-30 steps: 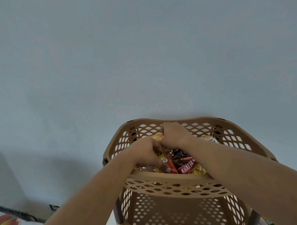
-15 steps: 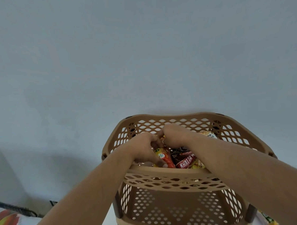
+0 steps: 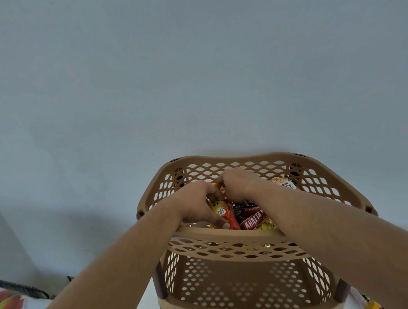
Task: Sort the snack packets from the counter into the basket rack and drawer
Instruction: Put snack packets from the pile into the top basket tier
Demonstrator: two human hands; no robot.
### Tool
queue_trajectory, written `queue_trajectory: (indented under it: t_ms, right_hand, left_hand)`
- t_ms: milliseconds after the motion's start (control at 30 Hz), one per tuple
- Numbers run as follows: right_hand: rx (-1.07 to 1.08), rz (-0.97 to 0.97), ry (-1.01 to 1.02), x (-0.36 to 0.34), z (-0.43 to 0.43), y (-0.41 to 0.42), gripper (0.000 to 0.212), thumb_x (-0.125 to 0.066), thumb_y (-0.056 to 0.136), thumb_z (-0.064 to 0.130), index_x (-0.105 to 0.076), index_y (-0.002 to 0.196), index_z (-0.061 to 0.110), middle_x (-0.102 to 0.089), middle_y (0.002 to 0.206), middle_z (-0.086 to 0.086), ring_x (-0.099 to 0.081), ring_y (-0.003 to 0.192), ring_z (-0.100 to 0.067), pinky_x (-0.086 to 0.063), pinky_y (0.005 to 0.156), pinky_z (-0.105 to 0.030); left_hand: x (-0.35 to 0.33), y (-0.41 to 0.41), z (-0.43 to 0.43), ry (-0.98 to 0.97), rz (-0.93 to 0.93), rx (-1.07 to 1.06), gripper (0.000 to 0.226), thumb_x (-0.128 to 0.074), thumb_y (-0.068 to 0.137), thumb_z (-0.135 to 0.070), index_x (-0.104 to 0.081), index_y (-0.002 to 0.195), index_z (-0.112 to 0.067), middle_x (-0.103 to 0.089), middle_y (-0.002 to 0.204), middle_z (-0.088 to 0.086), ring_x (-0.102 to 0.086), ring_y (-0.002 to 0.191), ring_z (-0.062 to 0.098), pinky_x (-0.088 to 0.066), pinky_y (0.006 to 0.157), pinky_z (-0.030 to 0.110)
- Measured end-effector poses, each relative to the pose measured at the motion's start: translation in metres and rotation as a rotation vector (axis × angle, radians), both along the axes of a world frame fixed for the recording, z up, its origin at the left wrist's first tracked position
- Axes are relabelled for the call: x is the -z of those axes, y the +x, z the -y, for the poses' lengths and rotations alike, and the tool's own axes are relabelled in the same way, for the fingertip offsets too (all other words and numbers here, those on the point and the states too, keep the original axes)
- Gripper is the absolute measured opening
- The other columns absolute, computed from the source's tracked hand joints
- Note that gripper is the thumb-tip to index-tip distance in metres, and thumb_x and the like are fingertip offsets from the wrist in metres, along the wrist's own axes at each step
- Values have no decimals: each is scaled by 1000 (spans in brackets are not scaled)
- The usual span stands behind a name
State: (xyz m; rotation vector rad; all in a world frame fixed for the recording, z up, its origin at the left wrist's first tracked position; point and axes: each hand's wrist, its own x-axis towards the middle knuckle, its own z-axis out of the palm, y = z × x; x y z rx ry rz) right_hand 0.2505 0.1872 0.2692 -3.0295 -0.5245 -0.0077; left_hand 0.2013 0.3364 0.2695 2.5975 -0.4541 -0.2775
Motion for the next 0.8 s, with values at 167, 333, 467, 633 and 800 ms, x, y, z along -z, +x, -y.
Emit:
queue_trajectory:
  t_ms: [167, 333, 467, 633, 800]
  right_hand:
    - [0, -13, 1, 1, 1, 2, 41, -66, 89, 25, -59, 129, 27, -59, 131, 0, -55, 118, -19, -49, 96, -38]
    - [2, 115, 92, -4, 3, 2, 39, -63, 89, 28, -57, 128, 31, -55, 136, 3, -48, 127, -21, -37, 105, -47]
    - [10, 232, 256, -18, 9, -12, 33, -60, 89, 29, -59, 122, 29, -58, 130, 2, -53, 120, -21, -38, 102, -46]
    - [-28, 191, 342, -30, 12, -55, 50, -64, 85, 34, -52, 133, 28, -56, 133, 2, -53, 120, -21, -43, 102, -47]
    - [-50, 275, 434, -23, 40, -111, 51, -66, 86, 37, -52, 134, 28, -54, 136, 9, -49, 126, -13, -40, 104, -33]
  left_hand:
    - [0, 0, 0, -10, 6, 7, 67, -87, 64, -43, -60, 124, -31, -62, 119, -10, -58, 109, 11, -48, 92, 29]
    - [-4, -4, -2, -85, 121, -26, 79, -86, 57, -56, -59, 127, -31, -57, 127, -10, -52, 117, 11, -44, 95, 32]
    - [-10, -11, -1, -247, 303, -60, 82, -71, 58, -76, -60, 125, -31, -60, 121, -14, -58, 110, 7, -48, 88, 28]
    - [-18, -25, -4, -258, 641, -81, 79, -18, 86, -79, -62, 124, -26, -65, 121, -8, -57, 113, 9, -47, 95, 36]
    - [-23, -61, 5, -113, 892, -119, 80, -10, 90, -74, -61, 122, -21, -63, 122, -6, -56, 114, 14, -40, 95, 33]
